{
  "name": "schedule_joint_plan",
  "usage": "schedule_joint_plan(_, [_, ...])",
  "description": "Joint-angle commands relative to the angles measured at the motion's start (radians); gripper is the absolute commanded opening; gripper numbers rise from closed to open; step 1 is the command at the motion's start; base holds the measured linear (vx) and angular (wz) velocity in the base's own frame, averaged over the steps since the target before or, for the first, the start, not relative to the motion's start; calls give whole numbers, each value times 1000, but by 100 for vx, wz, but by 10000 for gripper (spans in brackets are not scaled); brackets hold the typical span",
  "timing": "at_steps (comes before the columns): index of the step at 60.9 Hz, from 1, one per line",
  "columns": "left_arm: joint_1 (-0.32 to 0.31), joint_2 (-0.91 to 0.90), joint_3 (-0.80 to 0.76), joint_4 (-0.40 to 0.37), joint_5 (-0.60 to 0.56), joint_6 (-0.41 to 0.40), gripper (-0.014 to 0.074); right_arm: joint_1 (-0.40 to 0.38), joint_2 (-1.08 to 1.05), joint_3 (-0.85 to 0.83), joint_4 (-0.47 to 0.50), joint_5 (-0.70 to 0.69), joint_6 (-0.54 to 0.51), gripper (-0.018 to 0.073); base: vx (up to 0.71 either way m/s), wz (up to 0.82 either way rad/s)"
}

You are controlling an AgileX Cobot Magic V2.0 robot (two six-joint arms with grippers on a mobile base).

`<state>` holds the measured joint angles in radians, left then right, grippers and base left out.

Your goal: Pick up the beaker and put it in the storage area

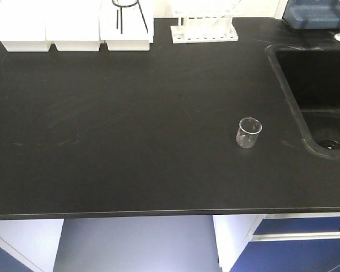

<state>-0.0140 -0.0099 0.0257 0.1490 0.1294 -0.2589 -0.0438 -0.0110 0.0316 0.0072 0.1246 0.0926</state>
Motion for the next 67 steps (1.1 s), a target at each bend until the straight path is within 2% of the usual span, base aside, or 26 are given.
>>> schedule_joint_plan(1, [-8,-17,22,-6,-80,-6,-8,-3,-12,8,-7,-83,-7,-8,0,0])
schedule_joint_plan(46, [-8,-17,22,-6,-80,-6,-8,-3,-12,8,-2,-96,-6,-8,0,0])
schedule_joint_plan(54, [-8,-17,22,-6,-80,-6,-8,-3,-12,4,-7,-149,-6,-8,0,0])
schedule_joint_plan(62, [-8,-17,22,-6,-80,-6,-8,-3,-11,-61,-7,-166,-13,-8,0,0])
schedule_joint_plan(67, [-8,-17,22,-6,-80,-6,-8,-3,22,-153,-50,-154,-54,-8,0,0])
